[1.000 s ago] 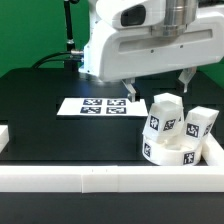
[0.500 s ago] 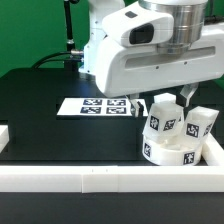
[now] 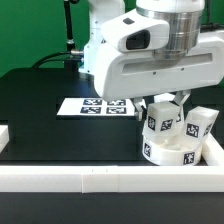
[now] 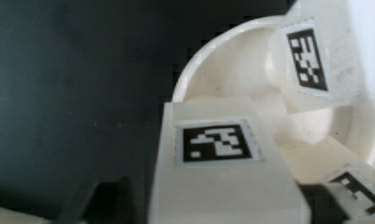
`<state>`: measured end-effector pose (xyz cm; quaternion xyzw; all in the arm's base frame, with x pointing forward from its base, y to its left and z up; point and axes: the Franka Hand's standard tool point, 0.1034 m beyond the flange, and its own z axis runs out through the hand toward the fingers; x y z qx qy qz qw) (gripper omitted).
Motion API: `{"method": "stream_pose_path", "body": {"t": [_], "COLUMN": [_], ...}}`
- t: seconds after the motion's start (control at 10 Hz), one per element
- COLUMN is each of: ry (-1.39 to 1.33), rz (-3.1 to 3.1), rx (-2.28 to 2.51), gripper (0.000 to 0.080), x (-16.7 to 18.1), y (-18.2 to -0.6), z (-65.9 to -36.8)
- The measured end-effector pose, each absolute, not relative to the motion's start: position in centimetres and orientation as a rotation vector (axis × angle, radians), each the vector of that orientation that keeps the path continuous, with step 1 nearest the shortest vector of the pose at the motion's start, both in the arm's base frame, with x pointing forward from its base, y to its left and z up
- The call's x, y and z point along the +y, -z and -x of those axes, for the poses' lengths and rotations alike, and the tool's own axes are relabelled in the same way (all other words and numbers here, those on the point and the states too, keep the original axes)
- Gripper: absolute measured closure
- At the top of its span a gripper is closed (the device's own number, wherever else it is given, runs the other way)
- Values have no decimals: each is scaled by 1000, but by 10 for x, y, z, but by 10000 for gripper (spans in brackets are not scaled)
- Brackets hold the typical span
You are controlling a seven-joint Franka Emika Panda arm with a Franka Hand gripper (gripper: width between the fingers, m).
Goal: Assemble stool
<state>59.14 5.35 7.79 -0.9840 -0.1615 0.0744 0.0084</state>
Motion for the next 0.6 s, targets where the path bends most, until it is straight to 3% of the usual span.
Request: {"method": "stream_pose_path", "body": {"t": [0.1,0.3,0.6], "ry": [-233,-234,-237], "rz": [3084,3095,3141], "rx": [-461,-397,139], "gripper": [464,464,464], "x": [53,52,53], "y": [-78,-78,-77], "z": [-591,-591,-591]}}
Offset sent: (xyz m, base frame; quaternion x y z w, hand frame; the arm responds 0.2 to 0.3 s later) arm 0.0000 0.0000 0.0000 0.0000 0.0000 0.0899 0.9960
